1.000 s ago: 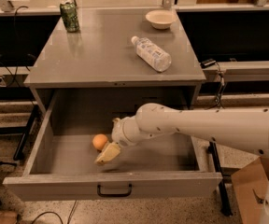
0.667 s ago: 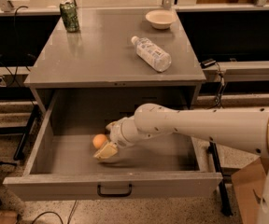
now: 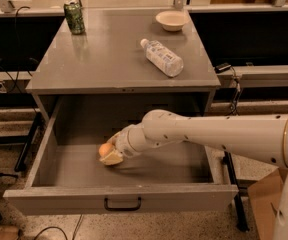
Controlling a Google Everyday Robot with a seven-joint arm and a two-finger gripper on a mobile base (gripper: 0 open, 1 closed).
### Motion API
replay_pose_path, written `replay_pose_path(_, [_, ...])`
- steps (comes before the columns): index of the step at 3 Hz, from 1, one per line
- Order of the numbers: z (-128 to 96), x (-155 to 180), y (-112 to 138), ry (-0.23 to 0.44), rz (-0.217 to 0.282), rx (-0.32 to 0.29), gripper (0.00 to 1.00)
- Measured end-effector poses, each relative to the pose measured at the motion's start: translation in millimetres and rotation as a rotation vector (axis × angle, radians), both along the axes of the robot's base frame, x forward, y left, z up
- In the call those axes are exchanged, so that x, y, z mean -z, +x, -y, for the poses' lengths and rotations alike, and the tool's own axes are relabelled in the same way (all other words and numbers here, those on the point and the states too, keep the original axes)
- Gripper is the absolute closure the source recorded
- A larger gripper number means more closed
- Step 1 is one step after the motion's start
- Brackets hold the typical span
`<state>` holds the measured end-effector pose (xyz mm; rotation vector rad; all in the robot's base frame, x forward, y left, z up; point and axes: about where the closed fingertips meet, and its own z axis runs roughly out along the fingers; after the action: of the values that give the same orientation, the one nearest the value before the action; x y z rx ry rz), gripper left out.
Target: Pick orange from top drawer and place on counter
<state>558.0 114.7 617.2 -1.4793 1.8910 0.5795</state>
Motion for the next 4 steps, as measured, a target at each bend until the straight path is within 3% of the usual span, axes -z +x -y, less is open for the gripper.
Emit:
replay_pose_path(1, [9, -21, 1, 0.059, 0.022, 0.014, 0.95])
replay_pose_path(2, [43, -54, -1, 0.108, 0.059, 0.040, 1.00])
replay_pose_path(3, [92, -89, 1, 0.140, 0.113, 0.079, 1.00])
replay_pose_path(4, [92, -89, 1, 0.141, 0.113, 0.079, 1.00])
